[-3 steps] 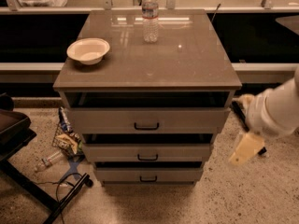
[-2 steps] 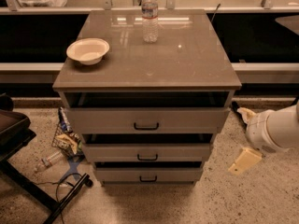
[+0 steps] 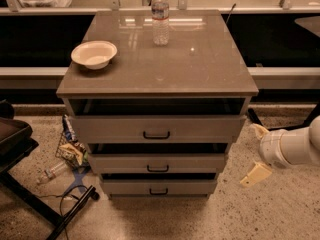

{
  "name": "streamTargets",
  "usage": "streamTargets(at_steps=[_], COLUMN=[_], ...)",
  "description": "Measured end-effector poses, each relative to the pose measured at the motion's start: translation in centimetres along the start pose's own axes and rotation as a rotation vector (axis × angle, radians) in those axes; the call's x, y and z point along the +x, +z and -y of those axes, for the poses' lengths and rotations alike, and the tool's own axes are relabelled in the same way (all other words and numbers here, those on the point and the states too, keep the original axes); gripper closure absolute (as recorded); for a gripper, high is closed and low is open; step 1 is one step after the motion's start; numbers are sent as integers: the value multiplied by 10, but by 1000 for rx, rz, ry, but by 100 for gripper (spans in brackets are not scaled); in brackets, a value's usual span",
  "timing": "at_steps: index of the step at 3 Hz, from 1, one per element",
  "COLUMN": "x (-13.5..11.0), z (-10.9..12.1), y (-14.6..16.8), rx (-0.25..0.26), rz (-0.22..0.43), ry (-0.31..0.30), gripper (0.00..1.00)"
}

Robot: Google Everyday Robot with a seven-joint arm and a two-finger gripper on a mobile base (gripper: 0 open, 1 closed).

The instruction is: Open bottom drawer

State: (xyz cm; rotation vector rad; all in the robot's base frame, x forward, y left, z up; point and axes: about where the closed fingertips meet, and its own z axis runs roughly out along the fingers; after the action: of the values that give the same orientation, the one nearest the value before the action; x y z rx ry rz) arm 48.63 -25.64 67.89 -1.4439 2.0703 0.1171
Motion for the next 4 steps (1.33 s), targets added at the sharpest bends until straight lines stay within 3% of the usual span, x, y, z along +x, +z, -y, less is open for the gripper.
streamTargets(at_steps=[1,4], x=[4,73], z=[-3,-70], y=[15,165], rx=[-15,-80], rz=[4,155], ry=[12,48], gripper=[0,0])
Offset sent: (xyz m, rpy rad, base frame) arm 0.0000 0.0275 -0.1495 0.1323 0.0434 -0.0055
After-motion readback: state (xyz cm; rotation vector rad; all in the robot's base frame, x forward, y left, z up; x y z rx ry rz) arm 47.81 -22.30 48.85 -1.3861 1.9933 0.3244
